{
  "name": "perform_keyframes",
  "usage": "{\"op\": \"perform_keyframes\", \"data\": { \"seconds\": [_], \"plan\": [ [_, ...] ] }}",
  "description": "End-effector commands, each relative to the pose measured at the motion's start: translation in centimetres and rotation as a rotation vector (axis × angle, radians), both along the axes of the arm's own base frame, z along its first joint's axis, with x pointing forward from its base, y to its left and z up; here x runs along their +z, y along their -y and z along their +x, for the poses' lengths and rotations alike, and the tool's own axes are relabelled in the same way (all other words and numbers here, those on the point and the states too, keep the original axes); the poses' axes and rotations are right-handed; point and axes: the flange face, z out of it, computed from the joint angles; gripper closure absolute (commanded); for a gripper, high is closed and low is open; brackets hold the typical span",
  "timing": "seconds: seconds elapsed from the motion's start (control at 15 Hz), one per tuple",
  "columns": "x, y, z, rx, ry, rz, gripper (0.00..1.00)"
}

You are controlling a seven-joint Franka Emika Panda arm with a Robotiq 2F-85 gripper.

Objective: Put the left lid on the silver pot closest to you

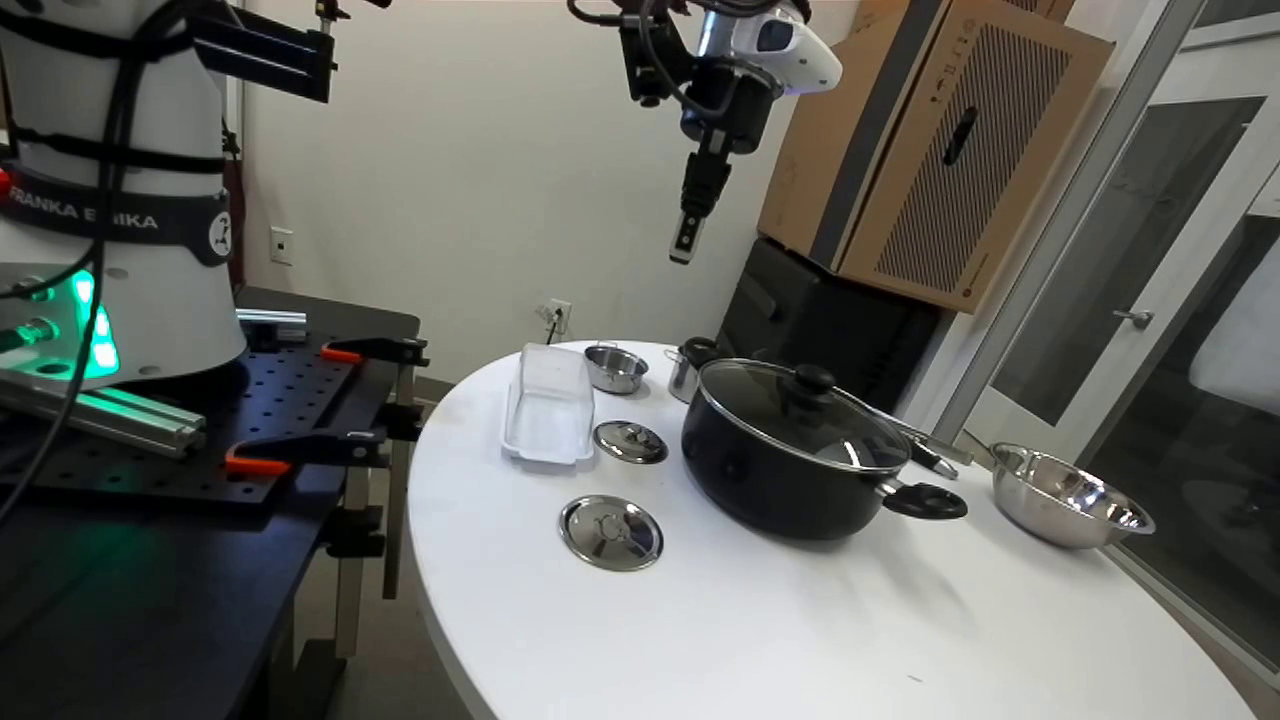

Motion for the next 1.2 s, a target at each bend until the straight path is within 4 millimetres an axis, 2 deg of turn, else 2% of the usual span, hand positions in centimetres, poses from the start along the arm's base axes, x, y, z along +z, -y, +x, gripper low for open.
{"op": "perform_keyframes", "data": {
  "seconds": [0.0, 0.67, 1.13],
  "plan": [
    [-3.5, 0.3, 0.8, 0.039, -0.024, -0.016, 0.0],
    [-13.0, -1.3, 0.7, 0.165, 0.005, -0.072, 0.0],
    [-17.7, -3.6, 1.4, 0.135, 0.054, -0.092, 0.0]
  ]
}}
